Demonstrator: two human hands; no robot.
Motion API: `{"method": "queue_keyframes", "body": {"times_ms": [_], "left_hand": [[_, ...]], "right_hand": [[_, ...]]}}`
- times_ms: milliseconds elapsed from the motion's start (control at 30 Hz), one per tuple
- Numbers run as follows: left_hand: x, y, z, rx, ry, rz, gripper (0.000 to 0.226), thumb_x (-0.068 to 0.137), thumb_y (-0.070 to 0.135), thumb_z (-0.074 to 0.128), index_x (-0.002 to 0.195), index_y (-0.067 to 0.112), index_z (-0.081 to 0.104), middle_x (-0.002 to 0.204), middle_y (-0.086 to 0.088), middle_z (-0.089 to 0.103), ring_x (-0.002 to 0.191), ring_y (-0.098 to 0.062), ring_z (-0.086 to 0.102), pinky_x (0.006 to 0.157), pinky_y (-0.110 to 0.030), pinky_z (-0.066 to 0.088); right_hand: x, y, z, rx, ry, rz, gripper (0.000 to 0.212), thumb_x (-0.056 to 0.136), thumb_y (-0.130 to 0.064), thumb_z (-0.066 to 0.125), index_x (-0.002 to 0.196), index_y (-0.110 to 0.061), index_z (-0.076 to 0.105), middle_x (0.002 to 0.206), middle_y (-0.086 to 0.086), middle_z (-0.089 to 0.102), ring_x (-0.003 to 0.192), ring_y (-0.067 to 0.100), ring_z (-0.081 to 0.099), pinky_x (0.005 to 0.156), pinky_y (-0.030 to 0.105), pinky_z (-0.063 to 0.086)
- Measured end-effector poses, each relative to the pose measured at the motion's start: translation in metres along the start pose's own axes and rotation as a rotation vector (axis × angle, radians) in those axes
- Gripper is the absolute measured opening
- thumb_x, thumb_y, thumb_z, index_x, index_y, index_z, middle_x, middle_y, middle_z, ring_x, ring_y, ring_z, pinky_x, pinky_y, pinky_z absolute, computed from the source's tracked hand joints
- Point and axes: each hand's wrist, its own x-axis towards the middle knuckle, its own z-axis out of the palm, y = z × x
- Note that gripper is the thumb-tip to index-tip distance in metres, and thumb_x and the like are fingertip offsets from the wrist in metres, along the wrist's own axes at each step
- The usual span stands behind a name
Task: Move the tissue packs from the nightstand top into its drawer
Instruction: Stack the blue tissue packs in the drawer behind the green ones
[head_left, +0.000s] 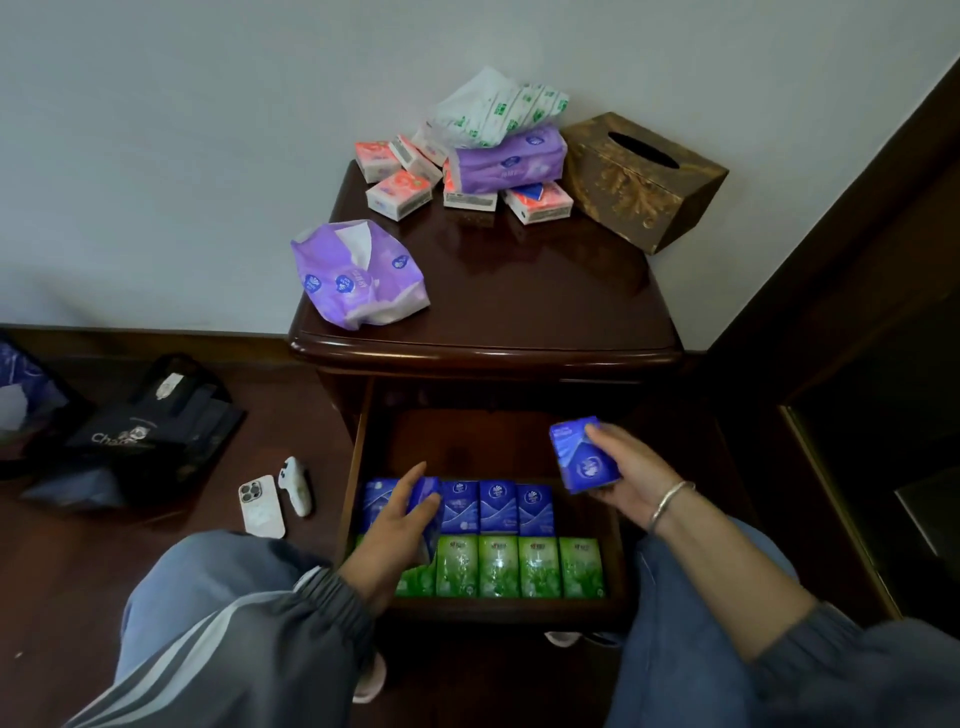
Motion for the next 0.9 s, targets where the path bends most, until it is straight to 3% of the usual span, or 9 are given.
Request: {"method": "queue_keyframes", "body": {"times_ms": [67, 167, 267, 367, 567, 633, 700, 800, 900], "left_hand": [[0.005, -0.004, -0.007, 0.047, 0.045, -0.022, 0.049, 0.098, 0.026, 0.050, 0.143, 0.036, 0.035, 0.069, 0.005, 0.067, 0.054, -0.004, 0.054, 0.050, -0.017, 0.044], [0.014, -0.005, -0.010, 0.040, 0.079, -0.060, 0.055, 0.095, 0.031, 0.054, 0.145, 0.030, 0.032, 0.106, 0.002, 0.067, 0.084, -0.012, 0.060, 0.059, -0.021, 0.045], [0.019, -0.007, -0.008, 0.034, 0.071, -0.084, 0.053, 0.095, 0.031, 0.056, 0.143, 0.026, 0.035, 0.068, 0.014, 0.054, 0.063, -0.008, 0.053, 0.052, -0.021, 0.044], [0.023, -0.011, -0.006, 0.063, 0.081, -0.082, 0.050, 0.094, 0.032, 0.056, 0.141, 0.026, 0.037, 0.067, 0.011, 0.045, 0.059, -0.007, 0.048, 0.046, -0.017, 0.041], [0.026, -0.011, -0.009, 0.031, 0.091, -0.070, 0.052, 0.093, 0.035, 0.058, 0.141, 0.027, 0.038, 0.078, 0.002, 0.059, 0.068, -0.015, 0.055, 0.062, -0.026, 0.046], [0.027, -0.009, -0.010, 0.000, 0.099, -0.052, 0.055, 0.092, 0.033, 0.059, 0.142, 0.026, 0.037, 0.114, -0.020, 0.062, 0.102, -0.030, 0.061, 0.083, -0.035, 0.048], [0.028, -0.008, -0.010, 0.005, 0.097, -0.043, 0.057, 0.091, 0.034, 0.060, 0.142, 0.028, 0.037, 0.136, -0.022, 0.049, 0.124, -0.033, 0.050, 0.099, -0.040, 0.043], [0.030, -0.008, -0.008, 0.001, 0.059, -0.032, 0.057, 0.091, 0.035, 0.060, 0.142, 0.029, 0.037, 0.139, -0.027, 0.044, 0.130, -0.038, 0.042, 0.101, -0.044, 0.041], [0.033, -0.010, -0.004, 0.008, 0.060, -0.053, 0.057, 0.090, 0.036, 0.061, 0.142, 0.030, 0.037, 0.141, -0.024, 0.043, 0.132, -0.037, 0.041, 0.094, -0.046, 0.044]], "right_hand": [[0.018, -0.001, -0.012, -0.313, 0.003, -0.111, 0.019, 0.093, -0.016, 0.054, 0.111, -0.012, 0.060, 0.088, 0.003, 0.062, 0.073, 0.011, 0.056, 0.057, 0.017, 0.045], [0.044, -0.003, -0.022, -0.993, -0.026, -0.233, 0.033, 0.080, -0.018, 0.073, 0.106, -0.007, 0.057, 0.089, 0.006, 0.057, 0.080, 0.015, 0.053, 0.061, 0.015, 0.041], [0.063, -0.005, -0.015, -1.542, -0.211, -0.210, 0.036, 0.069, -0.029, 0.081, 0.093, -0.016, 0.058, 0.090, 0.005, 0.064, 0.081, 0.018, 0.059, 0.066, 0.025, 0.042], [0.082, 0.006, 0.001, -1.916, -0.457, -0.167, 0.039, 0.070, -0.033, 0.078, 0.102, -0.015, 0.064, 0.109, 0.006, 0.065, 0.102, 0.022, 0.057, 0.070, 0.023, 0.037], [0.110, 0.036, 0.010, -2.134, -0.659, -0.092, 0.042, 0.070, -0.031, 0.079, 0.107, -0.019, 0.066, 0.120, 0.006, 0.058, 0.114, 0.026, 0.051, 0.092, 0.036, 0.045], [0.112, 0.038, 0.003, -2.207, -0.594, -0.254, 0.049, 0.068, -0.038, 0.078, 0.112, -0.025, 0.061, 0.128, 0.003, 0.047, 0.120, 0.026, 0.041, 0.098, 0.041, 0.035], [0.110, 0.042, -0.005, -2.218, -0.489, -0.341, 0.067, 0.067, -0.041, 0.077, 0.126, -0.028, 0.049, 0.138, 0.002, 0.036, 0.125, 0.028, 0.037, 0.100, 0.043, 0.033], [0.106, 0.050, -0.015, -2.210, -0.360, -0.270, 0.076, 0.074, -0.038, 0.072, 0.137, -0.022, 0.033, 0.141, 0.007, 0.037, 0.120, 0.032, 0.047, 0.097, 0.040, 0.040], [0.103, 0.063, -0.015, -2.233, -0.320, -0.205, 0.054, 0.085, -0.031, 0.062, 0.132, -0.014, 0.040, 0.131, 0.010, 0.053, 0.117, 0.029, 0.054, 0.097, 0.038, 0.041]]}}
